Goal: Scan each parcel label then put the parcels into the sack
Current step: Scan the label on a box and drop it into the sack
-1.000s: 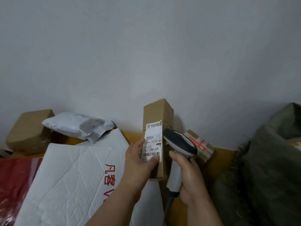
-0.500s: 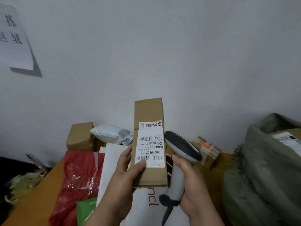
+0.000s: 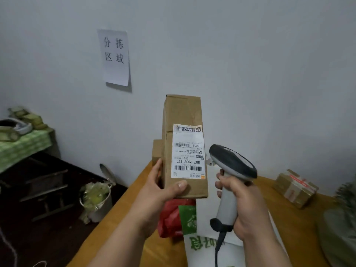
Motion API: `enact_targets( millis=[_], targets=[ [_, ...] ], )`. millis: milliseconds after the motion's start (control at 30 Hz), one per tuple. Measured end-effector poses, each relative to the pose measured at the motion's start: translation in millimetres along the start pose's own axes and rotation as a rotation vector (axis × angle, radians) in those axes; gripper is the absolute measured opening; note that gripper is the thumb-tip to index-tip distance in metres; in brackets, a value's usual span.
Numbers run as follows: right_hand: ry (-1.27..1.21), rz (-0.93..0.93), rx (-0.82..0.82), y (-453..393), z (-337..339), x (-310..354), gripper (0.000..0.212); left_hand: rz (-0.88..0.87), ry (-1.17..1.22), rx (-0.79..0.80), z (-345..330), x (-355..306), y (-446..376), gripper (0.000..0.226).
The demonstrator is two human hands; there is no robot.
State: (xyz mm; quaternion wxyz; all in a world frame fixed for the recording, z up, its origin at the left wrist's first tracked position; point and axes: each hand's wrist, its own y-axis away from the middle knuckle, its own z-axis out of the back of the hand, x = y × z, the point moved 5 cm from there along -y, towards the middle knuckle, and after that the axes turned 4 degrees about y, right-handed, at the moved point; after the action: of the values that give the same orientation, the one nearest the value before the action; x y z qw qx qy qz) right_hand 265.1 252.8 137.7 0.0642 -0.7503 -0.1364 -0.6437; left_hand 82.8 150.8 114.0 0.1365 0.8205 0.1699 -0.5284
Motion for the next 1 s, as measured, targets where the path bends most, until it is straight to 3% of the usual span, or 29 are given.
enact_targets(
  millis=[200,467,700,800,1000],
  targets=[
    [0.06,0.068,0.132,16.1,-15.1,17.0,0.008,-0.134,-0.022,-0.178,24.1,-8.1,8.4,0.118],
    [-0.007,0.036,0.327,34.3,-38.0,29.5,0.025,-0.17,-0.042,-0.239,23.3,5.8,5.4,0.118],
    [0.157,0.062,0.34,39.1,-46.3,30.3,0.018,-0.187,-0.03,-0.258,29.0,4.2,5.3,0.118],
    [0.192,0.067,0.322,40.3,-54.6,34.6,0.002,-0.187,-0.041,-0.216,29.1,-3.5,-1.6,0.118],
    [0.194,0.086,0.265,41.3,-69.1,35.7,0.013,-0.172,-0.06,-0.167,40.0,-8.9,-9.8,0.115]
  ],
)
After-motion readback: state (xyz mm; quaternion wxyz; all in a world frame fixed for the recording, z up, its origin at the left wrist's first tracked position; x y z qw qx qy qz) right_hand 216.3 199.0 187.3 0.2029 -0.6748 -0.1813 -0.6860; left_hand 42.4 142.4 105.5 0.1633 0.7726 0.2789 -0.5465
